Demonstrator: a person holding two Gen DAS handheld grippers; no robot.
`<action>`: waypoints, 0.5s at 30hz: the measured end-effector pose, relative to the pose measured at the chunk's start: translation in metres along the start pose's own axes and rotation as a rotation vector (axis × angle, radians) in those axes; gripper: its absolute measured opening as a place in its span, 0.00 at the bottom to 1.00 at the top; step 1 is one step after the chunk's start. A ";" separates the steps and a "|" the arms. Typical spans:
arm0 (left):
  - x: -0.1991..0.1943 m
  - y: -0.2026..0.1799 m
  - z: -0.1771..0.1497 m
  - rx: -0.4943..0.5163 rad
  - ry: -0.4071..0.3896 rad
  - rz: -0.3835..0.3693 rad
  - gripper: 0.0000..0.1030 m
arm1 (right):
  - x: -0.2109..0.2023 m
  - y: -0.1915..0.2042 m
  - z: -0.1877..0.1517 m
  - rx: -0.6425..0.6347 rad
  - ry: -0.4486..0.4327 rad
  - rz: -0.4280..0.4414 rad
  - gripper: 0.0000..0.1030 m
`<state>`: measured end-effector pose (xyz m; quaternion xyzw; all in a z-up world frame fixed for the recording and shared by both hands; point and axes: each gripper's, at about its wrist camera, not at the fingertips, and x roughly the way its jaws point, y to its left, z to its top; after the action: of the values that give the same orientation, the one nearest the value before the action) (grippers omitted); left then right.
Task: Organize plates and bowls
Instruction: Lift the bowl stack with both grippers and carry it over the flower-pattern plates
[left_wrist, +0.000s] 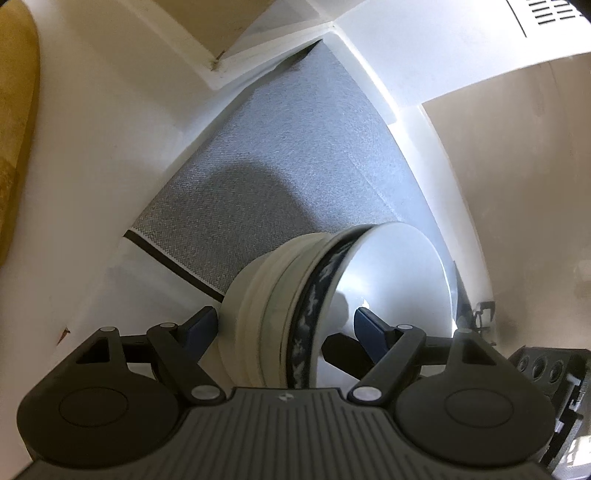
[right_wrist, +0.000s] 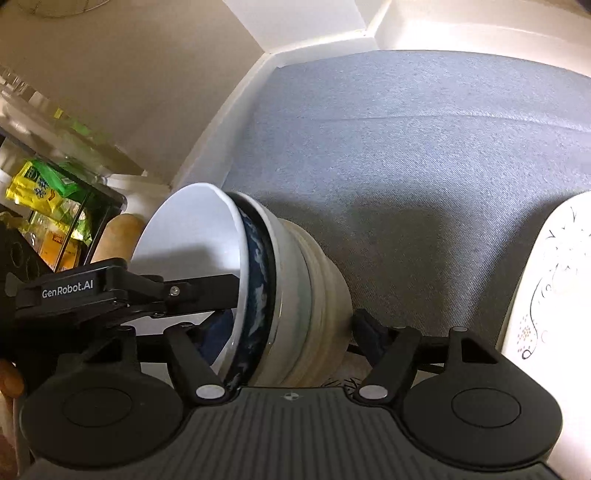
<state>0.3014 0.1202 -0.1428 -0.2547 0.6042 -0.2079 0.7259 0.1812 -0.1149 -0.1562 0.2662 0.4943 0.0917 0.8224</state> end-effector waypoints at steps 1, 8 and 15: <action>0.000 0.000 0.000 -0.003 -0.002 -0.001 0.82 | 0.000 -0.001 0.001 0.009 0.004 0.001 0.70; -0.006 -0.001 0.000 0.003 -0.007 -0.008 0.82 | -0.003 -0.003 0.005 0.067 0.023 -0.002 0.70; -0.010 -0.008 0.004 0.028 -0.003 -0.024 0.82 | -0.015 -0.002 0.009 0.087 0.008 -0.020 0.70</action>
<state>0.3034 0.1207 -0.1300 -0.2521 0.5969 -0.2244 0.7279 0.1815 -0.1259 -0.1418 0.2964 0.5038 0.0628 0.8090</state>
